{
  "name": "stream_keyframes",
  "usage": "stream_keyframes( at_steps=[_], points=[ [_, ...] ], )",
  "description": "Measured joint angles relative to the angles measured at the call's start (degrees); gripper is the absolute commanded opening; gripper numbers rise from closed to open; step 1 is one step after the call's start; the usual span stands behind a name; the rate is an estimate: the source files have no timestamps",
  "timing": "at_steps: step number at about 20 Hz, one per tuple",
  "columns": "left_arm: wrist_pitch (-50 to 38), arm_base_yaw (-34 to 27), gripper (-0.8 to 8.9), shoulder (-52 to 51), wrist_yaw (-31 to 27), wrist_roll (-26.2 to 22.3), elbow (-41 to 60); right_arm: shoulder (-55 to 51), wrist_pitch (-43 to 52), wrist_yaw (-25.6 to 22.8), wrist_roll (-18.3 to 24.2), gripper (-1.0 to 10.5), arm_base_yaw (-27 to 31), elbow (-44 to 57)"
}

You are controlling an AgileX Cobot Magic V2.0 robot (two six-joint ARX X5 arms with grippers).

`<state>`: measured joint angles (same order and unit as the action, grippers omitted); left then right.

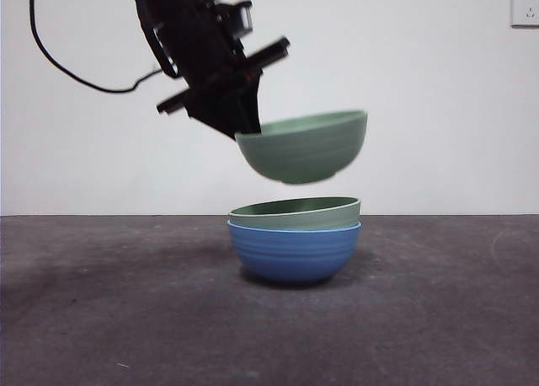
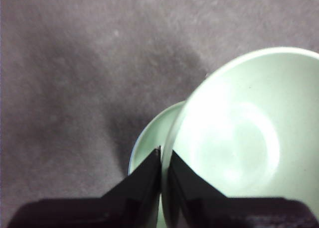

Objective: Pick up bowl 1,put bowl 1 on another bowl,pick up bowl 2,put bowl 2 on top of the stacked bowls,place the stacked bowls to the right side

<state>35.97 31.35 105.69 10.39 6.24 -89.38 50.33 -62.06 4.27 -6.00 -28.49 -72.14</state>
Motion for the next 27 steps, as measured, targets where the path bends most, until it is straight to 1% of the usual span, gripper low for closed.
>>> stream_keyframes(
  at_steps=[5, 9, 11, 13, 14, 18, 21, 25, 27],
  points=[
    [1.0, 0.0, -0.08, 5.8, -0.2, 0.0, 0.0, 0.0, -0.1, 0.0, 0.0, 2.2, 0.0, 0.0],
    [1.3, 0.2, -0.06, 6.4, -1.1, 0.0, 0.0, 0.0, -0.1, 0.0, 0.0, 2.2, 0.0, 0.0],
    [1.4, 0.2, 0.21, 6.4, -1.0, 0.0, 0.0, 0.0, -0.1, 0.0, 0.0, 2.2, 0.0, 0.0],
    [2.0, 0.2, 2.27, 6.4, -1.0, 0.0, 0.0, 0.0, 0.0, 0.0, 0.1, 2.2, 0.0, 0.0],
    [2.6, 0.3, 3.11, 6.4, -0.8, 0.0, 0.0, 0.0, 0.0, 0.0, 0.1, 2.2, 0.0, 0.0],
    [3.0, 0.4, 3.18, 6.4, 0.7, 0.0, 0.0, 0.0, 0.0, 0.0, 0.3, 2.2, 0.0, 0.0],
    [3.1, 0.4, 3.18, 5.5, 0.7, 0.0, 0.0, 0.0, -0.1, 0.0, 0.4, 2.2, 0.0, 0.0],
    [6.9, 0.4, 3.18, 3.9, 0.7, 0.0, -2.5, 0.0, -0.1, 0.0, 0.4, 2.2, 0.0, 0.0],
    [10.2, 0.4, 3.18, 3.9, 0.7, -0.3, -4.5, 0.0, -0.1, 0.0, 0.4, 2.2, 0.0, 0.0]
  ],
)
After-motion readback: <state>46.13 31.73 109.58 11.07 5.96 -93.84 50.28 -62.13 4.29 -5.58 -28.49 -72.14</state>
